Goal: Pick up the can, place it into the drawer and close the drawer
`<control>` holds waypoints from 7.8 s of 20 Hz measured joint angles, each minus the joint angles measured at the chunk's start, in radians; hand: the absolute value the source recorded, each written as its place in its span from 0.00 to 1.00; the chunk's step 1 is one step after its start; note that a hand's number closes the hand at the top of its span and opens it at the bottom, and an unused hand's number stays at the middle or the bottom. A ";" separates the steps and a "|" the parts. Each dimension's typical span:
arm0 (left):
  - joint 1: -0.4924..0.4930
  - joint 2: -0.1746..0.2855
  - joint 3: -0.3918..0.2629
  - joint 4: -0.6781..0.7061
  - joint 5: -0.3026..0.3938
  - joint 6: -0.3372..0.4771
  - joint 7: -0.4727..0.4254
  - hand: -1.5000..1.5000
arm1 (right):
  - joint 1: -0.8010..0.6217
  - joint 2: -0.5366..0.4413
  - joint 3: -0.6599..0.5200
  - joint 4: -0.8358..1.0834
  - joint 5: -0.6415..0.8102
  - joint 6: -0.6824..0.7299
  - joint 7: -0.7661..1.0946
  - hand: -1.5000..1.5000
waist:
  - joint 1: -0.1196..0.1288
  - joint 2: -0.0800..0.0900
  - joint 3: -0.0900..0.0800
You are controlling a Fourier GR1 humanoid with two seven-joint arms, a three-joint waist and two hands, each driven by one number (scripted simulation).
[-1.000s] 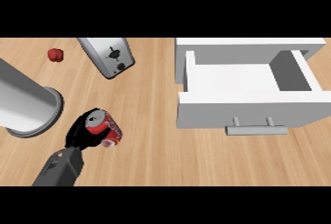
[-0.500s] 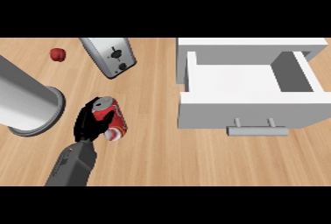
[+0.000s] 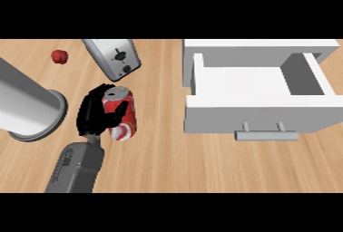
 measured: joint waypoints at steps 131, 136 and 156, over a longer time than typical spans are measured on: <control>-1.034 0.106 -0.689 0.594 0.650 0.803 0.026 0.00 | -0.851 -0.134 0.741 0.605 1.536 -0.371 -0.306 0.00 | 0.033 0.007 -0.001; -0.991 0.166 -0.692 0.518 0.624 0.809 0.066 0.00 | -0.951 -0.131 0.759 0.830 1.647 -0.478 -0.312 0.00 | 0.040 0.005 -0.001; -0.826 0.349 -0.672 0.232 0.542 0.819 0.199 0.00 | -1.306 -0.135 0.645 1.602 1.846 -0.989 -0.349 0.00 | 0.053 -0.001 -0.015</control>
